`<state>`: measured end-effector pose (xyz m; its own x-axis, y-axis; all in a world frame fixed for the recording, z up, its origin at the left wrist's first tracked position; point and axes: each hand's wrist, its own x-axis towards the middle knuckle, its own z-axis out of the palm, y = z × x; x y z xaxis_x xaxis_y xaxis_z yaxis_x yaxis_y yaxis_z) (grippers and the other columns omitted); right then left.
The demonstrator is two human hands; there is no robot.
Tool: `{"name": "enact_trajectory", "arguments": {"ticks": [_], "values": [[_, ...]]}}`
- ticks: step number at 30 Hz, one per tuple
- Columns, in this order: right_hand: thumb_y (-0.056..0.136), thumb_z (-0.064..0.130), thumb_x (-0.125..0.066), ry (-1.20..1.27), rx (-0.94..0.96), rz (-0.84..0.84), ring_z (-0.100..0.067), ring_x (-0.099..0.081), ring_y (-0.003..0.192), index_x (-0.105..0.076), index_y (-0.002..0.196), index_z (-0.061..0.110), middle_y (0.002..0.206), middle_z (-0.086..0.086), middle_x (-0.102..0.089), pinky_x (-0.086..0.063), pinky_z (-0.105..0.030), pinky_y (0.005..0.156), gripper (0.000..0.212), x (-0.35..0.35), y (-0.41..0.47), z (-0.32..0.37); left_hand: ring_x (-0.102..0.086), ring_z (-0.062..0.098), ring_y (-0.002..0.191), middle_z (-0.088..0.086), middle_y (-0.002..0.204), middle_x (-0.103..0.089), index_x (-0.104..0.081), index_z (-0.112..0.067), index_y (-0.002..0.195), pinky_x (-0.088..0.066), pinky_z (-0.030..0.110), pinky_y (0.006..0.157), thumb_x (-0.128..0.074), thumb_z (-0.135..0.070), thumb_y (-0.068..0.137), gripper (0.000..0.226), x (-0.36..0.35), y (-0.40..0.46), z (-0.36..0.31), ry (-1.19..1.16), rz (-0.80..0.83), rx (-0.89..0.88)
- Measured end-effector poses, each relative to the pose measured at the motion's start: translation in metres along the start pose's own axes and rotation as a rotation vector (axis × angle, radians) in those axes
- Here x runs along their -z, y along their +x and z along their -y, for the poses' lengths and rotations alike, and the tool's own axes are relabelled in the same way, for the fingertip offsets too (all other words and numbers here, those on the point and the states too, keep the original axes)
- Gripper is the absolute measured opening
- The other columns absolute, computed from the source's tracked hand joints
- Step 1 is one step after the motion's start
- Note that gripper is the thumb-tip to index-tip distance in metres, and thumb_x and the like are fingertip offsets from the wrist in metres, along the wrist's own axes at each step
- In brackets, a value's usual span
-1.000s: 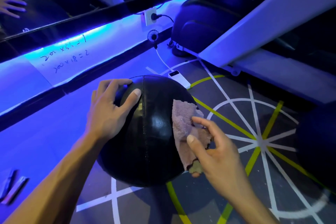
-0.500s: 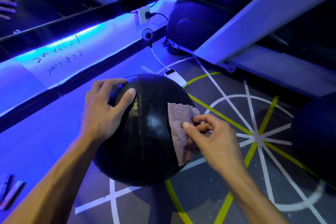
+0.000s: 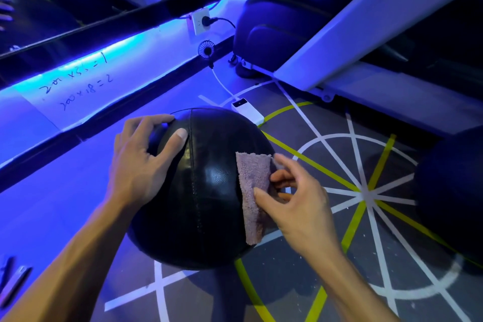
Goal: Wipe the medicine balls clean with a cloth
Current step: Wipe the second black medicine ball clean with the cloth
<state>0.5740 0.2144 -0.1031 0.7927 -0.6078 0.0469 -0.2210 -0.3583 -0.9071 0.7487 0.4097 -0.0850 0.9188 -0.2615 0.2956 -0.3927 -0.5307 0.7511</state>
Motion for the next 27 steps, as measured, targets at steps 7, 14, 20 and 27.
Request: {"name": "enact_trajectory", "arguments": {"ticks": [7,14,20,27], "values": [[0.09,0.054,-0.062,-0.318,0.22,0.122,0.004,-0.02,0.149,-0.026,0.16,0.032,0.162,0.024,-0.016,-0.017,-0.007,0.115,0.083,-0.011,-0.04,-0.007,-0.045,0.009,0.124,-0.021,0.117,-0.048,-0.063,-0.049,0.118,-0.029,0.009,0.09,-0.057,-0.07,0.082,0.042,-0.002,-0.002,-0.005,0.01,0.001,-0.012],[0.107,0.056,-0.021,-0.219,0.303,0.043,-0.017,0.01,0.158,-0.004,0.163,0.018,0.172,0.008,0.007,0.002,-0.03,0.126,0.07,-0.052,-0.045,-0.02,-0.044,0.01,0.122,-0.026,0.115,-0.045,-0.062,-0.051,0.116,-0.028,0.011,0.091,-0.055,-0.07,0.082,0.039,-0.005,-0.002,-0.008,0.033,0.005,-0.028],[0.098,0.064,-0.016,0.055,-0.039,0.002,0.005,-0.009,0.153,-0.026,0.161,0.029,0.168,0.016,-0.019,-0.013,-0.037,0.128,0.073,-0.044,0.047,-0.038,-0.041,0.008,0.116,-0.024,0.114,-0.044,-0.061,-0.051,0.115,-0.03,0.017,0.09,-0.053,-0.072,0.081,0.042,-0.007,-0.002,-0.009,0.058,0.02,-0.018],[0.11,0.034,-0.017,-0.327,0.555,-0.03,-0.036,-0.012,0.157,-0.023,0.162,0.01,0.17,-0.011,-0.016,-0.012,-0.048,0.126,0.057,-0.077,-0.066,-0.025,-0.042,0.011,0.119,-0.019,0.115,-0.046,-0.06,-0.051,0.113,-0.033,0.03,0.096,-0.052,-0.073,0.079,0.041,-0.006,0.005,-0.005,0.044,0.027,-0.013]]}}
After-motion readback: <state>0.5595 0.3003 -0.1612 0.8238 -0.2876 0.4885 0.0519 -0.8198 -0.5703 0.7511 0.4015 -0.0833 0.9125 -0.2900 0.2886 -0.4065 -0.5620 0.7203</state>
